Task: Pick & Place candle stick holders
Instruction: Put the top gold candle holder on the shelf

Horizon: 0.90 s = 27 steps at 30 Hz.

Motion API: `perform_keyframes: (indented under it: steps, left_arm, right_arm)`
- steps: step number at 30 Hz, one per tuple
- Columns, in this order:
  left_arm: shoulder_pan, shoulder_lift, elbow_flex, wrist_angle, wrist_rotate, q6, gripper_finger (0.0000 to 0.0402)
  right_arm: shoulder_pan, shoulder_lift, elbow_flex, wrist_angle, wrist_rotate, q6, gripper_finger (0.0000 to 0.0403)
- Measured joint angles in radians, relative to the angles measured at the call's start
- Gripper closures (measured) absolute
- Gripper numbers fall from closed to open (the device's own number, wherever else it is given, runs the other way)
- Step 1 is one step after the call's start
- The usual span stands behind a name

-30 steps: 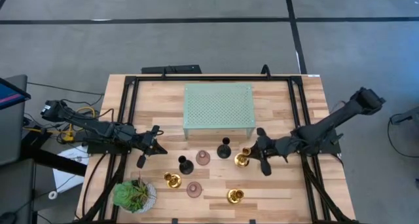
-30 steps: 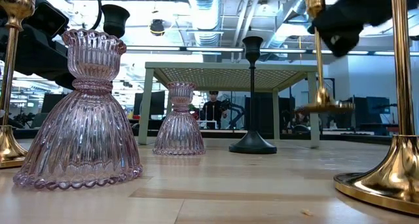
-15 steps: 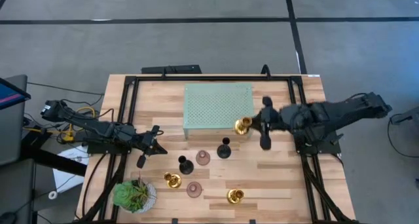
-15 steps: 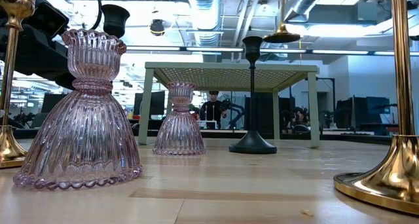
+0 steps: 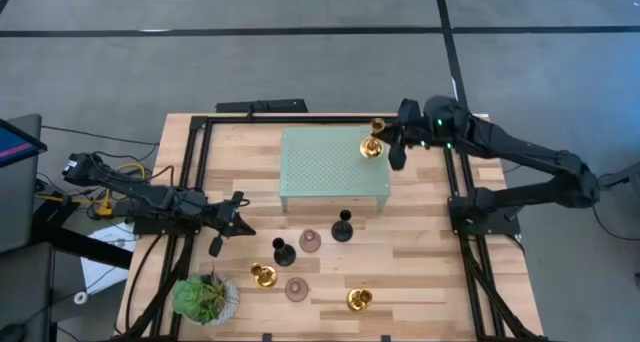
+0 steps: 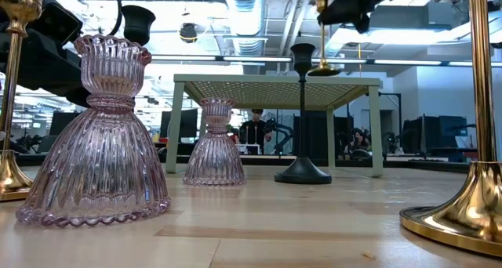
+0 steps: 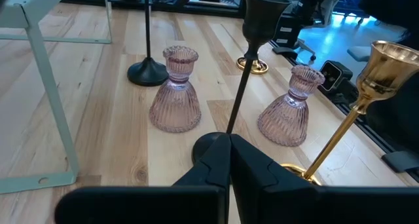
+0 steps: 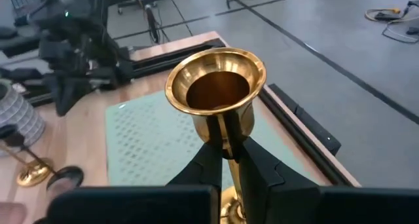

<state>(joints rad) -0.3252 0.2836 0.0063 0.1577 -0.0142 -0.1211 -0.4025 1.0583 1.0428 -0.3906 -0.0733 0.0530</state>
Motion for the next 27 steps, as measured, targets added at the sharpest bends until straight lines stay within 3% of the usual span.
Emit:
perform_keyframes:
  steps: [10,24,27]
  left_arm:
    - [0.000,0.000,0.000,0.000,0.000,0.000,0.0394]
    - [0.000,0.000,0.000,0.000,0.000,0.000,0.0394]
    - [0.000,0.000,0.000,0.000,0.000,0.000,0.0394]
  right_arm:
    - [-0.166,0.113,0.000,0.052,-0.136,-0.001,0.0388]
    - [-0.220,0.158,0.000,0.055,-0.142,-0.054,0.0387]
    - [-0.222,0.158,0.000,0.054,-0.142,-0.054,0.0360]
